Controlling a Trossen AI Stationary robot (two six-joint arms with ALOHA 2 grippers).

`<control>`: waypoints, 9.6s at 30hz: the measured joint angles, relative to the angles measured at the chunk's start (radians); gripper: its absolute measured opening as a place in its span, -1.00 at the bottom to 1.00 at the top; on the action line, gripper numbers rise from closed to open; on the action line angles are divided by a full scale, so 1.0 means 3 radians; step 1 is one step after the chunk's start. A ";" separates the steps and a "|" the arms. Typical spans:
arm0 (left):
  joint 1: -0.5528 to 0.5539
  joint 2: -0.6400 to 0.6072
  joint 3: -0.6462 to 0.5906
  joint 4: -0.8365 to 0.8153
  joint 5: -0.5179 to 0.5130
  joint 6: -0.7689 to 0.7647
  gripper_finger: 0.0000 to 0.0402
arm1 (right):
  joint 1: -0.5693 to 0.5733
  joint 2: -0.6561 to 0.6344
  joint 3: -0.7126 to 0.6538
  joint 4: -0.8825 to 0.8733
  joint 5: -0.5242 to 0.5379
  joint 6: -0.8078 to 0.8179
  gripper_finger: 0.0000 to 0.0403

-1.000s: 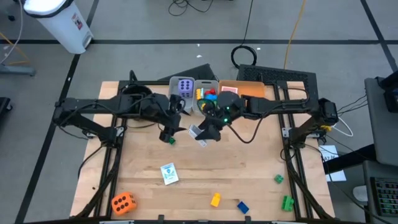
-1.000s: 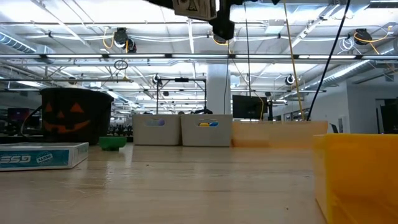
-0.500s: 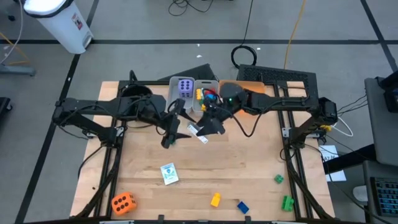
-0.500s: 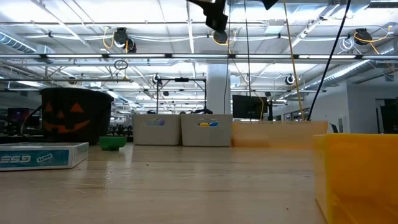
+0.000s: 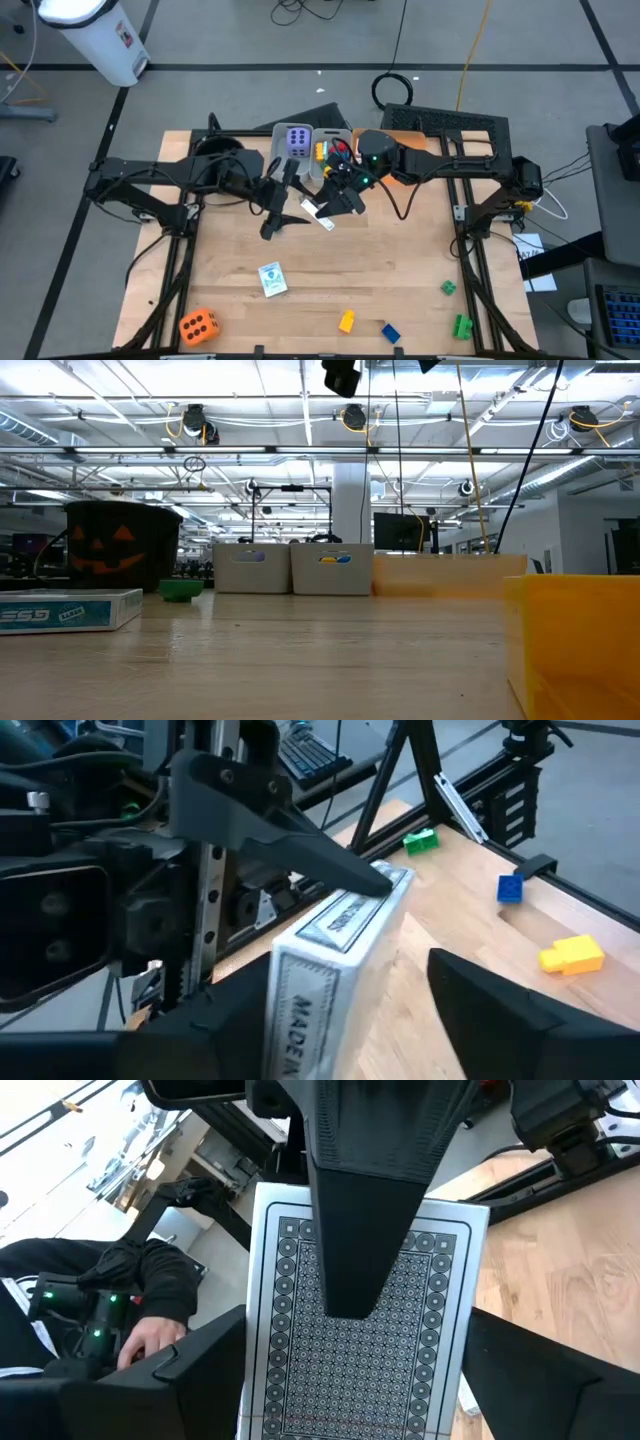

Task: Pick & Place Toys
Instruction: Put the black playing card into the orange bin

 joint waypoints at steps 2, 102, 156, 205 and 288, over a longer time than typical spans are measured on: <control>0.0001 0.0000 0.0000 0.0006 -0.0001 0.0001 0.18 | 0.0000 0.0000 0.0000 0.0000 -0.0002 0.0000 0.53; 0.1251 -0.0153 0.0002 0.0233 0.0995 -0.2107 -0.56 | 0.0136 -0.0453 0.0000 -0.0405 0.2459 -0.1387 0.09; 0.1367 -0.0153 0.0002 0.0414 0.0957 -0.2090 -0.15 | 0.0019 -0.0546 0.0003 -0.0444 0.2463 -0.1403 -0.75; 0.1745 -0.0132 0.0002 0.0581 0.0113 -0.2361 0.28 | -0.2914 -0.1096 -0.1071 -0.2834 0.0888 -0.1882 -0.74; 0.1745 -0.0132 0.0002 0.0294 0.0360 -0.2286 0.28 | -0.3518 0.0230 -0.0963 -0.2297 0.1063 -0.1690 -0.22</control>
